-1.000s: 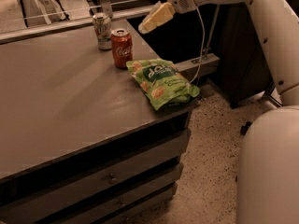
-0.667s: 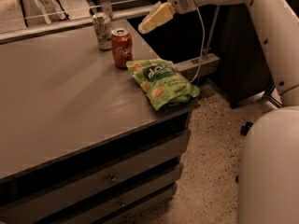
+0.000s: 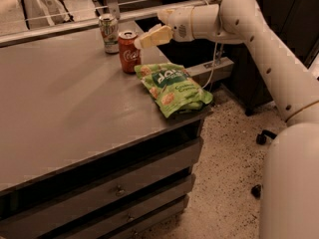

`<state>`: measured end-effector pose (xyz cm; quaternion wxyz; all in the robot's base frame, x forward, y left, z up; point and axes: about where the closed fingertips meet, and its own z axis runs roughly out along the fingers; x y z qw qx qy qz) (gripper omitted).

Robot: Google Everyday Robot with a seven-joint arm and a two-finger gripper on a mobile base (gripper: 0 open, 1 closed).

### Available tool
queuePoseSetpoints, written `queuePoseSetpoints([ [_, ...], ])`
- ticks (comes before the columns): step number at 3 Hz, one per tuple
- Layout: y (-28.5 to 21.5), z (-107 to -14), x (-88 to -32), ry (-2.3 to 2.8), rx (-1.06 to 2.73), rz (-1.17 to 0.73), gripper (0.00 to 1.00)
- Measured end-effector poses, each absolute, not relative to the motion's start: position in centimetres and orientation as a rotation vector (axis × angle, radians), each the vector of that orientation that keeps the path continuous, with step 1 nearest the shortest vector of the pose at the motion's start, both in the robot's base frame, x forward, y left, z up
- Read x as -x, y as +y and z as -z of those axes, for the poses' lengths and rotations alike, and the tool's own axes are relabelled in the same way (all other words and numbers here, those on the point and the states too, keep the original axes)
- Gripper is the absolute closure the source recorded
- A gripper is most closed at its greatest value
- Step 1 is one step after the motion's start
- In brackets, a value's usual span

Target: Knock coke can over

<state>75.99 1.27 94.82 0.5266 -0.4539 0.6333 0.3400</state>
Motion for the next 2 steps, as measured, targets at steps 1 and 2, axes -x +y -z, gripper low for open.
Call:
queuePoseSetpoints([
  [1, 2.8, -92.9, -76.0, 1.52, 1.045, -0.867, 0.0],
  [2, 4.8, -91.5, -75.6, 1.489, 1.039, -0.933, 0.0],
])
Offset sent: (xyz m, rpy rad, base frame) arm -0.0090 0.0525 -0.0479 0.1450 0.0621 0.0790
